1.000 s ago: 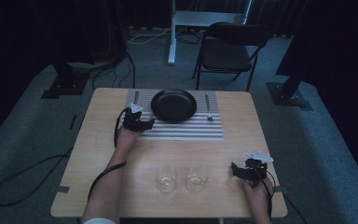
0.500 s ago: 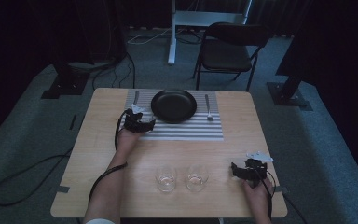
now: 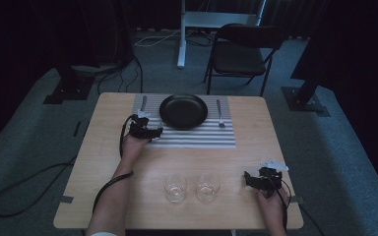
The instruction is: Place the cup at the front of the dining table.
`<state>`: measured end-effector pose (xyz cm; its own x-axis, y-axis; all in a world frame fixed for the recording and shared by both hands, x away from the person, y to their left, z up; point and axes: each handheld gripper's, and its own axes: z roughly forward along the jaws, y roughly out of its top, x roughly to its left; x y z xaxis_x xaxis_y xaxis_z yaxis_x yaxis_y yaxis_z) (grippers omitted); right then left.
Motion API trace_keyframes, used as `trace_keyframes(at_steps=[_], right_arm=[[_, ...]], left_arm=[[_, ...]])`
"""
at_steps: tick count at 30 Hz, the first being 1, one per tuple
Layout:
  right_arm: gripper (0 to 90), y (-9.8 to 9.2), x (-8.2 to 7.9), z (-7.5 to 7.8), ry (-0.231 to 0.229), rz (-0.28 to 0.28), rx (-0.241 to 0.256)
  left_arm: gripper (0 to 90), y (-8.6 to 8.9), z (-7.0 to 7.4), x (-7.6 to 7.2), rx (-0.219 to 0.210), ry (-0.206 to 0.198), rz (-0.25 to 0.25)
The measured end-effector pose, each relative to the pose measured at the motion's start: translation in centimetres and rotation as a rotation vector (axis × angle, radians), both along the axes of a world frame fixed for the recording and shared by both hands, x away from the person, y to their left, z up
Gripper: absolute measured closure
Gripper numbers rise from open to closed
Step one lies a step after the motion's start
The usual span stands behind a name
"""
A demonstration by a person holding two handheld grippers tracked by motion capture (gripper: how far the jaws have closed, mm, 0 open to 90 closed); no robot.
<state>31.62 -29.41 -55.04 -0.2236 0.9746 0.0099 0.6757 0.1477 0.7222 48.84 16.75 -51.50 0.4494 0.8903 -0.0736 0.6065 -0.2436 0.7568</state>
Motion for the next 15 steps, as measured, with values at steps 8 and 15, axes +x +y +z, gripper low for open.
trace_keyframes(at_steps=[8,15], right_arm=[[12.3,0.0,0.0,0.0,0.0,0.0,0.0],[12.2,0.0,0.0,0.0,0.0,0.0,0.0]], left_arm=[[10.5,-0.15,0.2,-0.08,0.039,0.023,-0.025],[10.5,-0.03,0.71,-0.69,0.068,-0.031,-0.035]])
